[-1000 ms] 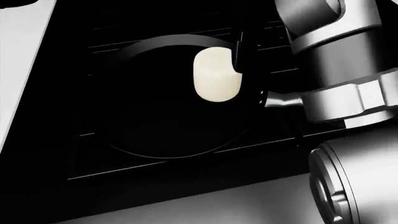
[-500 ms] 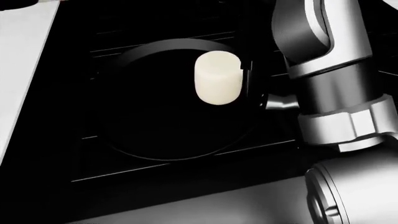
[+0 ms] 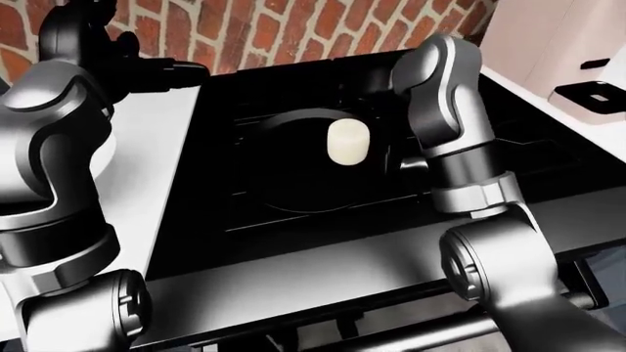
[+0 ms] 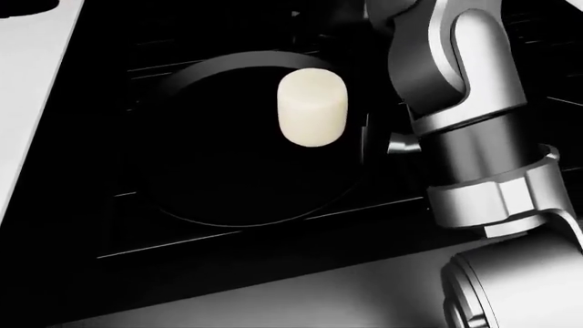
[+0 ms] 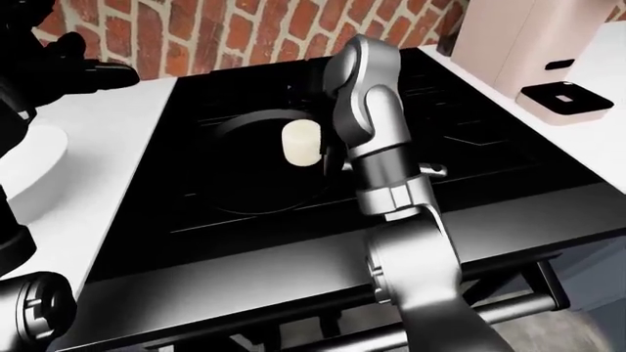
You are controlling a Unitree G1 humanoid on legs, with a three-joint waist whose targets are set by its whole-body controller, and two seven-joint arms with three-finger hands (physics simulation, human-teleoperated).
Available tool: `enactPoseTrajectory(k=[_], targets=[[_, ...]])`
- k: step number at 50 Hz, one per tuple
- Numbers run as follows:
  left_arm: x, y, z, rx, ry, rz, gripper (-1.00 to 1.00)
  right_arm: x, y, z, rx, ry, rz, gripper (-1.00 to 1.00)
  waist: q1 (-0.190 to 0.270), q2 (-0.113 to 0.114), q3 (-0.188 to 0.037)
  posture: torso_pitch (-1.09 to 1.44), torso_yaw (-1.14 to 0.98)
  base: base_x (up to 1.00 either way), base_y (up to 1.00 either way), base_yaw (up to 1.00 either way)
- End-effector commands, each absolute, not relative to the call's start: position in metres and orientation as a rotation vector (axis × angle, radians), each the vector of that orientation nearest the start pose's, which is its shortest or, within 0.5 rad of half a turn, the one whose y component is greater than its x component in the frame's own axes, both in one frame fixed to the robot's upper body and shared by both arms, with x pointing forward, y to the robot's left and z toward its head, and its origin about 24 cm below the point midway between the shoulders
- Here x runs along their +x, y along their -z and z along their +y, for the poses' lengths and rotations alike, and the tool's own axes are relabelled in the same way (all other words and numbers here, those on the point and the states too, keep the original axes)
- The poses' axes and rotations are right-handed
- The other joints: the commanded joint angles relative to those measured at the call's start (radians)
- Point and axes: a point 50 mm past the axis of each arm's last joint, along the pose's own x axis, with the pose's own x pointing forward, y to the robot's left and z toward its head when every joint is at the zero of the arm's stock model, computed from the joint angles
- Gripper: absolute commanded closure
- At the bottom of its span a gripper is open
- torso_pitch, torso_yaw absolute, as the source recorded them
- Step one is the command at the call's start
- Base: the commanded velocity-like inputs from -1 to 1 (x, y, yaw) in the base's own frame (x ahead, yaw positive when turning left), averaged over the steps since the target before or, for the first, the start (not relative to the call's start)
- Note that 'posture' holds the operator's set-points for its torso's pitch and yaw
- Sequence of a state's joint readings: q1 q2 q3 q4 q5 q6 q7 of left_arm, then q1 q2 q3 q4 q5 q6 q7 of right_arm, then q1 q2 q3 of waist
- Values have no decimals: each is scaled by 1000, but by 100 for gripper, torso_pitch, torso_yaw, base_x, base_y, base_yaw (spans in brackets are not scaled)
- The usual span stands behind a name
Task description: Pick the cheese from the pan and place it in the bowl.
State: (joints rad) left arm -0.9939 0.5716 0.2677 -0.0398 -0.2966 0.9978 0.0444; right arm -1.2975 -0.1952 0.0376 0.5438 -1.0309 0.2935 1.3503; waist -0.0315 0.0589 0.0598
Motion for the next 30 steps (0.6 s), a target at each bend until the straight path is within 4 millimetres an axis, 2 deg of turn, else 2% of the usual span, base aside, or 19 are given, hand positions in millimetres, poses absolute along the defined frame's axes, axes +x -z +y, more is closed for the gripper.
enactPoseTrajectory(k=[1,15,24,25,28,29,30], targets=[[322,-333,241,76,-172,-225,-100,373,-306,-86,-1289,-744,243,-100,0,3,-32,0,0,0,0,0],[321,-331,242,74,-174,-223,-100,374,-288,-83,-1289,-774,280,-100,-1,5,-35,0,0,0,0,0],[321,-331,242,72,-175,-225,-100,373,-290,-82,-1289,-769,276,-100,-2,5,-36,0,0,0,0,0],[321,-332,242,72,-174,-225,-100,373,-290,-82,-1288,-769,277,-80,-2,5,-36,0,0,0,0,0],[321,-332,242,73,-173,-226,-100,373,-290,-81,-1289,-768,277,-46,-3,5,-36,0,0,0,0,0],[321,-331,241,73,-173,-225,-100,373,-290,-82,-1288,-768,278,-25,-3,5,-36,0,0,0,0,0],[321,-331,241,72,-173,-225,-100,373,-290,-82,-1288,-767,279,-20,-3,5,-36,0,0,0,0,0]])
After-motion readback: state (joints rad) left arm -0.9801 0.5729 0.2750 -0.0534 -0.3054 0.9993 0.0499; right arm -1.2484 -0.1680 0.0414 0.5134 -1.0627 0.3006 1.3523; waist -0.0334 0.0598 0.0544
